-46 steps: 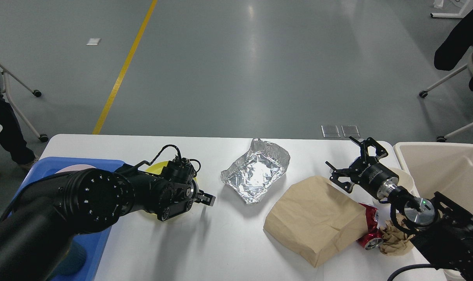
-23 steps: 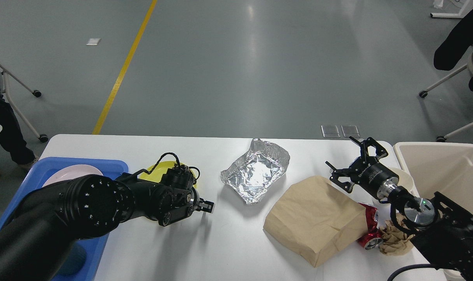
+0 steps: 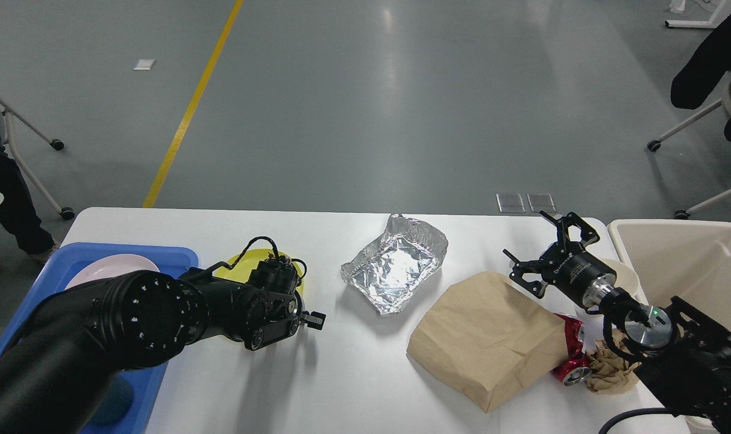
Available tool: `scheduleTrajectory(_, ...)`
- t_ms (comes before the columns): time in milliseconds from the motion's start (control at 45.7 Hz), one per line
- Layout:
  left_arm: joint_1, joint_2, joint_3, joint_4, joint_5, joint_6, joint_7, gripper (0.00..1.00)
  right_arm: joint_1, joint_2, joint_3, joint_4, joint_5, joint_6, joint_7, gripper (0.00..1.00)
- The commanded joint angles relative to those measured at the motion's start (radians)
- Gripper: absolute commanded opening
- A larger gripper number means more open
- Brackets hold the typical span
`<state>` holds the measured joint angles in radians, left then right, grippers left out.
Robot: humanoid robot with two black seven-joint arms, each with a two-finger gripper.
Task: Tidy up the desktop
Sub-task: 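Grip the yellow plate rim and drag it toward the robot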
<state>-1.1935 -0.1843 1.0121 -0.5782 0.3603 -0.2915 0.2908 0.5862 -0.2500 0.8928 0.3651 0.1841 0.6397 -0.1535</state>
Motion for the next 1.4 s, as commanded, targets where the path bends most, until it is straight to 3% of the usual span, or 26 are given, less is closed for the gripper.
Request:
scheduleTrajectory(0,0.0,0.0,-0.001,0.0,0.0,-0.035,0.008,0.2,0.001,0.0,0.0,0.0,0.0,0.0,0.0,1.0)
scheduleTrajectory(110,0.002,0.0,-0.007,-0.003,-0.001,-0.04,0.008,0.15,0.0,0.0,0.0,0.0,0.0,0.0,0.0,1.0)
scheduleTrajectory(219,-0.001,0.003,-0.01,-0.003,-0.035,-0.104,0.008,0.0,0.0,0.0,0.0,0.0,0.0,0.0,0.0,1.0)
scheduleTrajectory(482,-0.014,0.006,-0.01,-0.003,-0.083,-0.175,0.008,0.0,0.0,0.0,0.0,0.0,0.0,0.0,0.0,1.0)
scheduleTrajectory(723,-0.092,0.011,-0.016,-0.003,-0.257,-0.399,0.007,0.0,0.0,0.0,0.0,0.0,0.0,0.0,0.0,1.0)
scheduleTrajectory(1139,-0.241,0.069,-0.113,-0.012,-0.388,-0.667,0.007,0.0,0.0,0.0,0.0,0.0,0.0,0.0,0.0,1.0)
scheduleTrajectory(1380,-0.344,0.1,-0.127,-0.02,-0.411,-0.668,-0.007,0.0,0.001,0.0,0.0,0.0,0.0,0.0,0.0,1.0)
